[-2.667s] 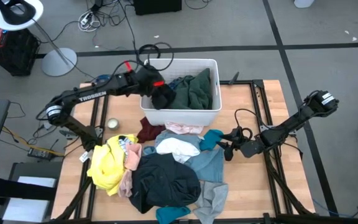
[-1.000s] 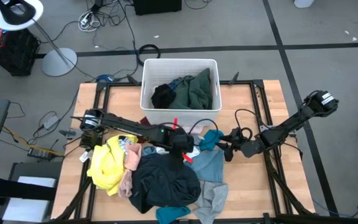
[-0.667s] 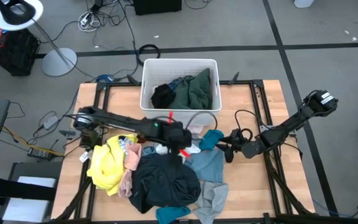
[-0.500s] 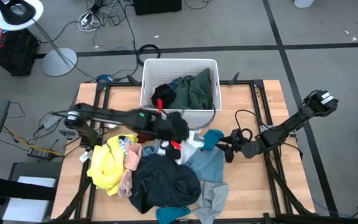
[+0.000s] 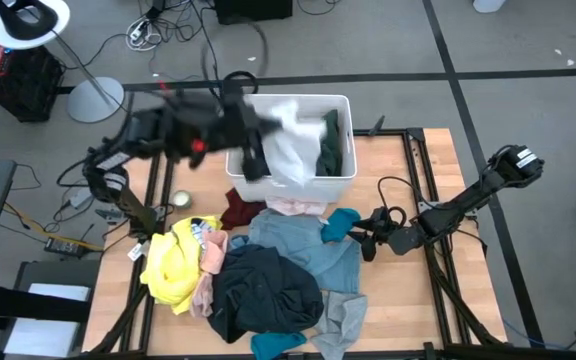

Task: Sort clothes
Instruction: Put the white shirt into the white laundry bin

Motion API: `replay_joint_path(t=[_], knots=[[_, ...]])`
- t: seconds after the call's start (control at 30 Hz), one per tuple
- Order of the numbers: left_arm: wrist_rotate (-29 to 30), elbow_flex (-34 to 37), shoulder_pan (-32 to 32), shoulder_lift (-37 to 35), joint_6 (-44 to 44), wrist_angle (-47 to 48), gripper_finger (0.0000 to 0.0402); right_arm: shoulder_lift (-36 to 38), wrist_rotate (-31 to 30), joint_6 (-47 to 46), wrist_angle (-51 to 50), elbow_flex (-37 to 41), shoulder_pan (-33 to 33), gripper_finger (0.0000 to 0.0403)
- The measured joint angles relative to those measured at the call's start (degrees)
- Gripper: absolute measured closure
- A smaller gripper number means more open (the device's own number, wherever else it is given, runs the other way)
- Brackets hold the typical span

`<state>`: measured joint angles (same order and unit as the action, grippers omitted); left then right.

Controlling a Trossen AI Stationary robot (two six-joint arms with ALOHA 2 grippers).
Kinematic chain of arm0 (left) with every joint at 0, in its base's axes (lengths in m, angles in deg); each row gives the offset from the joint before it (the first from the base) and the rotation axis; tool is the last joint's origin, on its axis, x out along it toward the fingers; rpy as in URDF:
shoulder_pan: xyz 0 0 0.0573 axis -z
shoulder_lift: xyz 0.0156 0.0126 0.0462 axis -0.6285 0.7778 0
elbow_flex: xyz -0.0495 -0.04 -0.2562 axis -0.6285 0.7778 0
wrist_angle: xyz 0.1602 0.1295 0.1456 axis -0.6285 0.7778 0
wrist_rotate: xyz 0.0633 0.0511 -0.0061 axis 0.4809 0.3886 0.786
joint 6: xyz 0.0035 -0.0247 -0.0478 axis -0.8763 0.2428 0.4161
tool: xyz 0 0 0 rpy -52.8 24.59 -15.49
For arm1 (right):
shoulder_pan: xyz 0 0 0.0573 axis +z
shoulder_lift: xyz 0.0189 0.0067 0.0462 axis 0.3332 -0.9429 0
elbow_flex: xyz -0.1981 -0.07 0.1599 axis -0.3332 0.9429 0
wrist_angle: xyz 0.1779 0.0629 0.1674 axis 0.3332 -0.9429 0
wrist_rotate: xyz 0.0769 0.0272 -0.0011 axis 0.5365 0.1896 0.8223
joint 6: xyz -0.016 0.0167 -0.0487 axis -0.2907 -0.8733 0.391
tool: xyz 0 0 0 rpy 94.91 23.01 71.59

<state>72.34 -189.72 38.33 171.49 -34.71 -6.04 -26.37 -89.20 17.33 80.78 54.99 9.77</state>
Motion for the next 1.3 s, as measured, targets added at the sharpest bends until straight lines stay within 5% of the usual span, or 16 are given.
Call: replay_joint_path(t=[0.47,0.67,1.0,1.3], knots=[[-1.33,0.48,-13.72,1.69,3.34,8.12,0.0397,0.0,-0.01,0.18,-0.43,0.0,-0.04,0.0209],[-7.2,1.46,-17.33,6.74,8.54,15.7,0.0393,0.0,-0.01,0.33,-0.47,0.0,-0.04,0.0209],[-14.73,26.67,-19.46,8.33,9.27,5.6,0.0393,0.0,0.01,0.19,-0.47,0.0,-0.04,0.0209],[-25.98,52.05,-23.9,1.89,10.09,-20.53,0.0392,0.0,0.02,0.42,-0.47,0.0,-0.07,0.0209]])
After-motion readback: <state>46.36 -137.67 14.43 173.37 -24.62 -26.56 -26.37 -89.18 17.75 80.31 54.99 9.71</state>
